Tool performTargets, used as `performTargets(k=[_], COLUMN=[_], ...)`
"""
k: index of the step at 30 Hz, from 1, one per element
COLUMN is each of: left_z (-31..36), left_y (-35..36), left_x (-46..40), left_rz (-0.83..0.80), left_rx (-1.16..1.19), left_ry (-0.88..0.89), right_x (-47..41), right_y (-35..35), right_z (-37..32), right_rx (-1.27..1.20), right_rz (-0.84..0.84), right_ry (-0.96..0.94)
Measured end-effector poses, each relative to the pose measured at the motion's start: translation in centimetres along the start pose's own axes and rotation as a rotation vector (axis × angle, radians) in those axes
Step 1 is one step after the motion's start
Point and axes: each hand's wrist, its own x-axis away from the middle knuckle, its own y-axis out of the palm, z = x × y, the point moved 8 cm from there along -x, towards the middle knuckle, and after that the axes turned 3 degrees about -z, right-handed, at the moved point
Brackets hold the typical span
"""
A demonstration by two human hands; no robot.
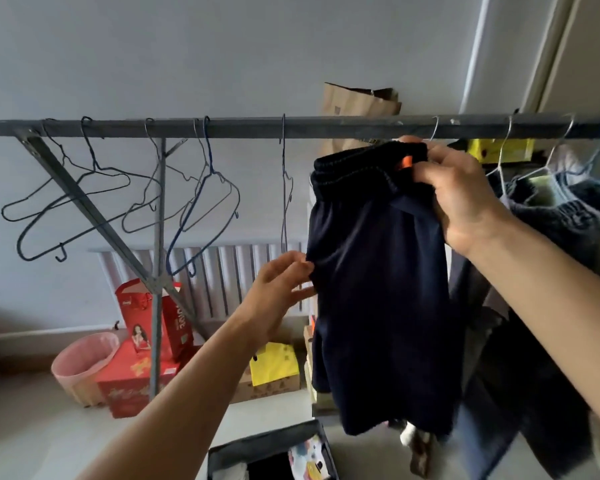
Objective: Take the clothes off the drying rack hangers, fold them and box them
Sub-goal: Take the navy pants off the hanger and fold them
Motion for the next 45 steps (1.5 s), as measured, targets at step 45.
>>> performTargets(k=[45], left_z=[5.6], left_y=[1.1], left_x=[0.3], left_rz=[0.269], left_rx=[-0.348], left_ry=[-0.01], right_x=[6.3], right_y=[-7.0], right_z=[4.6], right_rx=[0.232], right_rz=[0.163], right_ry=[0.195])
